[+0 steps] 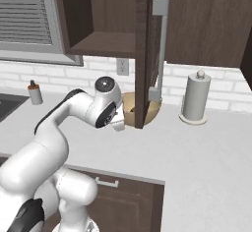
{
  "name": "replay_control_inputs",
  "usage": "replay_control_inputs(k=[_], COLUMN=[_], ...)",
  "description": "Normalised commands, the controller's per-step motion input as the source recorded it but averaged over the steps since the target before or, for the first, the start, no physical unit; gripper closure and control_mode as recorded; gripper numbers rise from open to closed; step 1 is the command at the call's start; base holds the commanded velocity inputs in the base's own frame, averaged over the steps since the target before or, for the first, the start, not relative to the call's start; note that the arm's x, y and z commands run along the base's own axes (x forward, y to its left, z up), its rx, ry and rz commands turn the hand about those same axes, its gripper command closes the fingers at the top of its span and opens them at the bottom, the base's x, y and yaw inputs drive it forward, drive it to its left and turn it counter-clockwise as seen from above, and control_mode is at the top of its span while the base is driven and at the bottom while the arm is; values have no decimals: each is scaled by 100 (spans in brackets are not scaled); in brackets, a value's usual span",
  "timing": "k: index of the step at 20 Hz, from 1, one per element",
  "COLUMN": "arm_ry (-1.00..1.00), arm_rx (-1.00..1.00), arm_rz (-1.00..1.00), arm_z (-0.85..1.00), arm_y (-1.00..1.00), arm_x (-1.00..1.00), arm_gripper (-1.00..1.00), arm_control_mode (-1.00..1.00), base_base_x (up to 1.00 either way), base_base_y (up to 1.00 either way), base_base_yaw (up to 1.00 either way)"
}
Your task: Open the cabinet, pick up the bread from the cabinet and place it in the basket. Then move the basket to the dining counter.
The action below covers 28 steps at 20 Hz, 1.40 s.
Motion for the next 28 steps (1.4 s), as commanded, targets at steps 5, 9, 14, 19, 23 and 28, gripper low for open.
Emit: replay_control_inputs(k=[5, 9, 14, 19, 23, 28], arm_ry=[9, 7, 2, 0, 0, 0], arm_rx=[4, 0, 0, 0, 0, 0], arm_rz=[6, 4, 1, 0, 0, 0], arm_z=[-9, -19, -22, -19, -16, -14], arm_y=[-29, -4, 0, 0, 0, -6], arm_x=[22, 37, 29, 28, 35, 32], arm_gripper=[-100, -100, -100, -100, -100, -100], arm_control_mode=[-100, -100, -100, -100, -100, -100], base_base_x=[0, 0, 0, 0, 0, 0], base_base_y=[0, 0, 0, 0, 0, 0], base_base_yaw=[0, 0, 0, 0, 0, 0])
